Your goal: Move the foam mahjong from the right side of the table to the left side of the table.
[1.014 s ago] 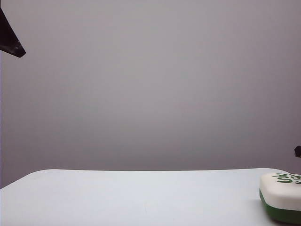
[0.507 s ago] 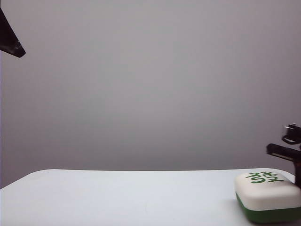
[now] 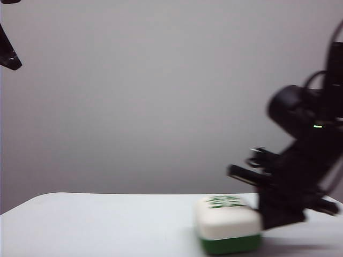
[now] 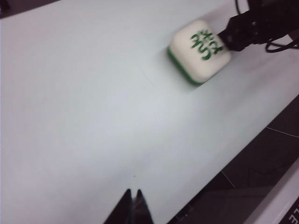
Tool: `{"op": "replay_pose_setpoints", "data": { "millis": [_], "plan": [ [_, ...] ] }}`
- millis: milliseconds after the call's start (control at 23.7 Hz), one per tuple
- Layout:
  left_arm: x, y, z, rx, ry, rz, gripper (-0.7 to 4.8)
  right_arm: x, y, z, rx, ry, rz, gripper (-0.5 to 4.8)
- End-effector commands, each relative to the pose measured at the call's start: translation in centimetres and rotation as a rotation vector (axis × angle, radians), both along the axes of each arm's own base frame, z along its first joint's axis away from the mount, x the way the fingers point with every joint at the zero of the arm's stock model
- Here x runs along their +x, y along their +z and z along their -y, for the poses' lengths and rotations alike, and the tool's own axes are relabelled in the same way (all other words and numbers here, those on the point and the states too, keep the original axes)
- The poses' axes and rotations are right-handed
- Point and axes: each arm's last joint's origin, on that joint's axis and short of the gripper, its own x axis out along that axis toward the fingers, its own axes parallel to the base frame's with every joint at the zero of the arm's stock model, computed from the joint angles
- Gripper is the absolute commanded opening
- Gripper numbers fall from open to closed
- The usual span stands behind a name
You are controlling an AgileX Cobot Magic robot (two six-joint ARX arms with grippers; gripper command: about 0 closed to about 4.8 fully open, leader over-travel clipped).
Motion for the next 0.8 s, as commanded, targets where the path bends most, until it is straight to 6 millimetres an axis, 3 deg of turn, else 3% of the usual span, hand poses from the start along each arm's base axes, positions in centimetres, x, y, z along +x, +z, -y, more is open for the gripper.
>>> {"op": "replay_pose_setpoints", "data": {
  "millis": [42, 296, 634, 803],
  "plan": [
    [-0.4, -0.1, 0.0, -0.007, 0.007, -0.045, -0.05, 0.6, 0.2, -3.6, 0.014, 0.064, -0.03, -0.05],
    [-1.6, -0.2, -0.1, -0.036, -0.02, -0.128, -0.05, 0.1, 1.1, -11.9, 0.032, 0.226, -0.035, -0.05],
    [-3.9, 0.6, -0.4, -0.034, -0.01, -0.111, -0.05, -0.2, 0.8, -17.4, 0.019, 0.296, -0.08, -0.05],
    [-4.9, 0.9, -0.5, -0.025, -0.001, -0.103, -0.05, -0.9, 1.4, -18.8, 0.026, 0.319, -0.085, -0.05]
  ]
}}
